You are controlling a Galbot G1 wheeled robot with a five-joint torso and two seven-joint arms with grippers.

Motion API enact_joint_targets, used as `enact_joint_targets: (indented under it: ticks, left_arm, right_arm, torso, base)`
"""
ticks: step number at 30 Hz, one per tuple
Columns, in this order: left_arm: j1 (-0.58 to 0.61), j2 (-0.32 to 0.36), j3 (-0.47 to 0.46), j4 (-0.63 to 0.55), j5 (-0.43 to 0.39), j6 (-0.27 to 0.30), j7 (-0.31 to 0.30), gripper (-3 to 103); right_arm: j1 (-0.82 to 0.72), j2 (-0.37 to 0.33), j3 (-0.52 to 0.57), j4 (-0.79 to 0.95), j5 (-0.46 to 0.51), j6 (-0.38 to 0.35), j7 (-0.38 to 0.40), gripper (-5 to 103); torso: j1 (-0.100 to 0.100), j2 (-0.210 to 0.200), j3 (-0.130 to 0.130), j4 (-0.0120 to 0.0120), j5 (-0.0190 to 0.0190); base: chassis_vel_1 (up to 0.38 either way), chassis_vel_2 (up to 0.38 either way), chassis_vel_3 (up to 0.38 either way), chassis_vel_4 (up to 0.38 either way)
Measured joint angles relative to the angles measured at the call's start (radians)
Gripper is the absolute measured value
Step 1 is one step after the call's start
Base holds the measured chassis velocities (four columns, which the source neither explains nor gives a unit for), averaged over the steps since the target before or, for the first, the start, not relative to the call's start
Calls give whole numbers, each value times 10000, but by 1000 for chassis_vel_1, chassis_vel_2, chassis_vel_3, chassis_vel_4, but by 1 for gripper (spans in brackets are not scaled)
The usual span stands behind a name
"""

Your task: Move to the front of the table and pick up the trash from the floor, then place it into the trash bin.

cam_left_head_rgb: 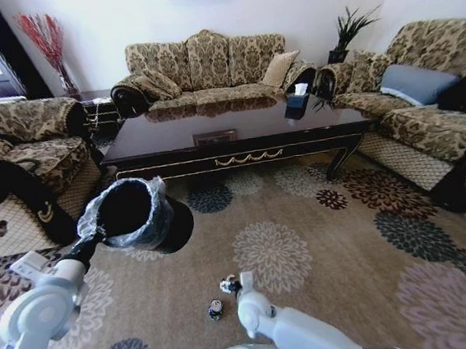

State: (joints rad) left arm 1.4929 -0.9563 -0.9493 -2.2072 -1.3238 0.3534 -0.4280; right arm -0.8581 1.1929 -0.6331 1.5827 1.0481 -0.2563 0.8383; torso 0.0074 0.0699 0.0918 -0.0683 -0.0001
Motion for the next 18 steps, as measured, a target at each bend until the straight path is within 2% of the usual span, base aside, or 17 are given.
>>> enact_joint_targets:
  ticks: [1, 4, 7, 12, 15, 18]
  left_arm:
    - [0, 0, 0, 0, 0, 0, 0, 3]
    - [18, 0, 21, 104, 33, -46, 116, 3]
    - [33, 33, 19, 199, 36, -94, 202, 3]
    - [-56, 72, 70, 329, 36, -123, 234, 3]
    - [-140, 83, 156, 379, 36, -123, 240, 3]
    - [-293, 84, 260, 466, 67, -122, 247, 3]
  right_arm:
    - [0, 0, 0, 0, 0, 0, 0, 100]
    - [383, 166, -672, -497, -149, 408, -848, 100]
    - [853, 388, -1158, -1019, -220, 576, -1212, 100]
    - [1586, 341, -1713, -1419, -385, 626, -1597, 100]
    - [1833, 275, -1872, -1444, -201, 466, -1636, 100]
    - [2095, 127, -2079, -1395, 512, -430, -1650, 100]
  torso:
    - [0, 0, 0, 0, 0]
    - [0, 0, 0, 0, 0]
    - [0, 0, 0, 3, 1]
    - [0, 0, 0, 2, 1]
    - [0, 0, 0, 0, 0]
    - [0, 0, 0, 0, 0]
  base:
    - [0, 0, 0, 0]
    - [0, 0, 0, 0]
    - [0, 0, 0, 0]
    - [0, 0, 0, 0]
    - [0, 0, 0, 0]
    - [0, 0, 0, 0]
